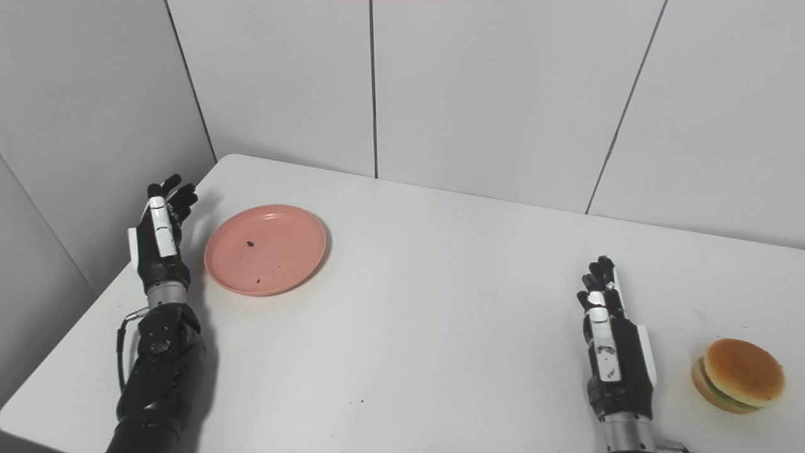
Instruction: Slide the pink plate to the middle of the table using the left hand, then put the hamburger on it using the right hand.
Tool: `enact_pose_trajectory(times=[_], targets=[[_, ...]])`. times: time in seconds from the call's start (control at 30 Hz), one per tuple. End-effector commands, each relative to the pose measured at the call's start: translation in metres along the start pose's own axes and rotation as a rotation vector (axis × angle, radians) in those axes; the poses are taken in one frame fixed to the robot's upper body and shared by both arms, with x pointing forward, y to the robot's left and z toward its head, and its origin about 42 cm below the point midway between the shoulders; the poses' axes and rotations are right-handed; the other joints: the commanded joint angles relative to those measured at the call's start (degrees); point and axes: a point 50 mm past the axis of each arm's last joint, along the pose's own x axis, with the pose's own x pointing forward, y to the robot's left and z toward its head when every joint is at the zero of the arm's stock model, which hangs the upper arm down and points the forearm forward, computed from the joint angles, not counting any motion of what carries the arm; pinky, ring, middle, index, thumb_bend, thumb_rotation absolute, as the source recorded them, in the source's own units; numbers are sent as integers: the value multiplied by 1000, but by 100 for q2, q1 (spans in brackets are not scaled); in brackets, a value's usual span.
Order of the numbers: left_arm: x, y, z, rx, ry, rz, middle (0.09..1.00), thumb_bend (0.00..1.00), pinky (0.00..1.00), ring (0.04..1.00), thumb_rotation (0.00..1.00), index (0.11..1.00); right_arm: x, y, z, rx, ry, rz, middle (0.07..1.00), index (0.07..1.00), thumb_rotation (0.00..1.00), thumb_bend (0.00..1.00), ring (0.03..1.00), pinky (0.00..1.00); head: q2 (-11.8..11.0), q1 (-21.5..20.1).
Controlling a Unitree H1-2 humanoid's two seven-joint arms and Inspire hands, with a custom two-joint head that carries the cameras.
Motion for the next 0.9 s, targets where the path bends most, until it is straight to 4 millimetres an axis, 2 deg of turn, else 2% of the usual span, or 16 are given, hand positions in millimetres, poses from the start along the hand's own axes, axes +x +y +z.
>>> enact_pose_trajectory(times=[0.0, 0.1, 0.23, 0.43, 0.6, 0.87], targets=[[-5, -7, -1, -4, 21, -45, 784, 742, 892, 819, 1000, 772, -21, -7, -19, 1, 55, -27, 1000, 1000, 853, 541, 1000, 1000, 3, -4], [-8, -10, 0, 10, 33, -89, 806, 746, 875, 834, 1000, 789, -21, -7, -18, -3, 53, -26, 1000, 1000, 866, 529, 1000, 1000, 0, -8], [-13, -15, 2, 27, 80, -139, 801, 811, 847, 826, 1000, 778, -21, -8, -19, -6, 54, -28, 1000, 1000, 867, 538, 1000, 1000, -5, -15], [-17, -20, 9, 60, 162, -207, 850, 768, 900, 871, 1000, 830, -21, -7, -18, 6, 54, -31, 1000, 1000, 864, 549, 1000, 1000, -1, -56], [-20, -23, 12, 91, 202, -264, 861, 781, 936, 884, 1000, 846, -21, -6, -18, 10, 54, -38, 1000, 1000, 844, 538, 1000, 1000, 8, -50], [-28, -41, 9, 42, 234, -310, 850, 756, 880, 864, 1000, 834, -20, -5, -17, 16, 56, -26, 1000, 1000, 831, 541, 1000, 1000, 34, -95]])
